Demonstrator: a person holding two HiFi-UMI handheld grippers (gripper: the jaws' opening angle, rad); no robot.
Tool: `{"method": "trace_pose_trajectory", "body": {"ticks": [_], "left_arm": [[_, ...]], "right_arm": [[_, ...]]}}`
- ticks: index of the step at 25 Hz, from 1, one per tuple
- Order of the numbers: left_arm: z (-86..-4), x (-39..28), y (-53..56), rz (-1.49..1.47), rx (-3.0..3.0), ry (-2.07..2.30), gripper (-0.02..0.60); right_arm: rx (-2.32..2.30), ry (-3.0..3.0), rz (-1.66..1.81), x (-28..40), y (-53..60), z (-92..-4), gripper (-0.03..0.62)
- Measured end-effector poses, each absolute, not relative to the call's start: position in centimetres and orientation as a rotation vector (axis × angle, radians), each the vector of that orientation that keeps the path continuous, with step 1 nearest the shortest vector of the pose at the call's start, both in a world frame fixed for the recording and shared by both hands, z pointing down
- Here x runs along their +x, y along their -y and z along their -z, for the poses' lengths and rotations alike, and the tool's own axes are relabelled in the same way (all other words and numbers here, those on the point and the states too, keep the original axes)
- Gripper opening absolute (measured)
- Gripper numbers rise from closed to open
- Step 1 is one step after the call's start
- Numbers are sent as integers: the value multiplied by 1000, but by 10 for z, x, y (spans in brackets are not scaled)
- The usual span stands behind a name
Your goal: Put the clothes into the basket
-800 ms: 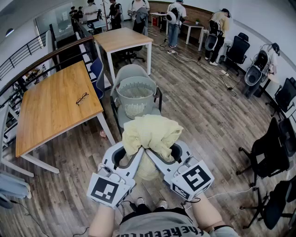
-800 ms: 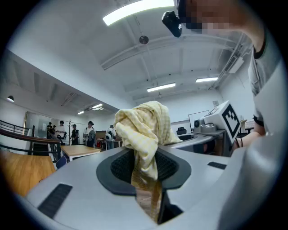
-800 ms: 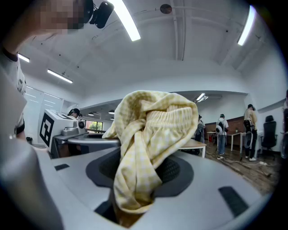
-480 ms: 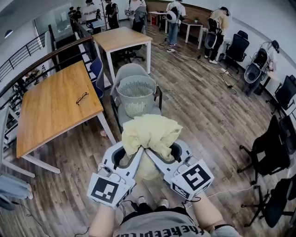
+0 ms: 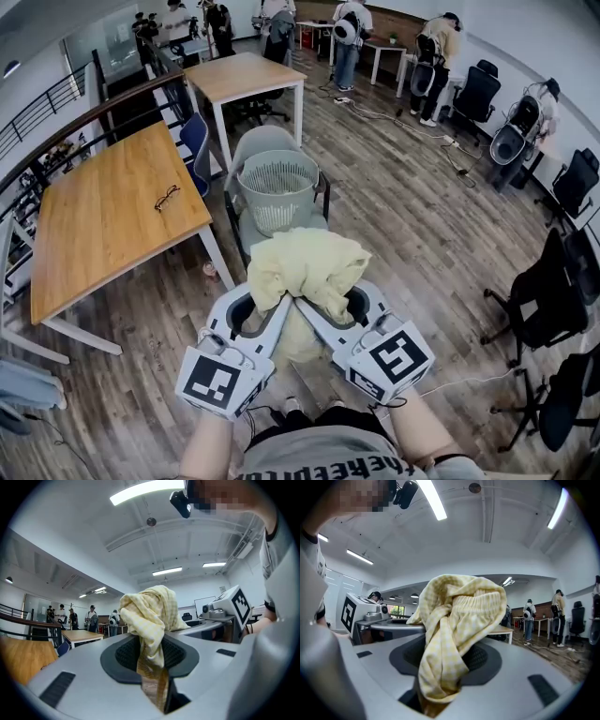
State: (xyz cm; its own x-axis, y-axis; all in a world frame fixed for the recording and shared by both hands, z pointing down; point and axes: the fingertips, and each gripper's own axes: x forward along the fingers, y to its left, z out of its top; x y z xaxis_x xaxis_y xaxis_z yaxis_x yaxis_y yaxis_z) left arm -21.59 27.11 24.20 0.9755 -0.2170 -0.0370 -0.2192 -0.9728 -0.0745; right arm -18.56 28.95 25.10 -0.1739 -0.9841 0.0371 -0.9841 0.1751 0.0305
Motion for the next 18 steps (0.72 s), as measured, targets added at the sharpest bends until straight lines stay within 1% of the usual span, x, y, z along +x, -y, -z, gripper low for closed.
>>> {"method": "trace_pose_trajectory", "body": {"ticks": [7,18], "left_arm": [[-252,-220,-259,-53,-3066,-267,98],[-260,-186,-224,-32,-3095,-263,101]], "right_arm": [[2018,2312,-19,-190,-280,-260,204],[2012,2300,-55,-157,-245,-268,204]]}}
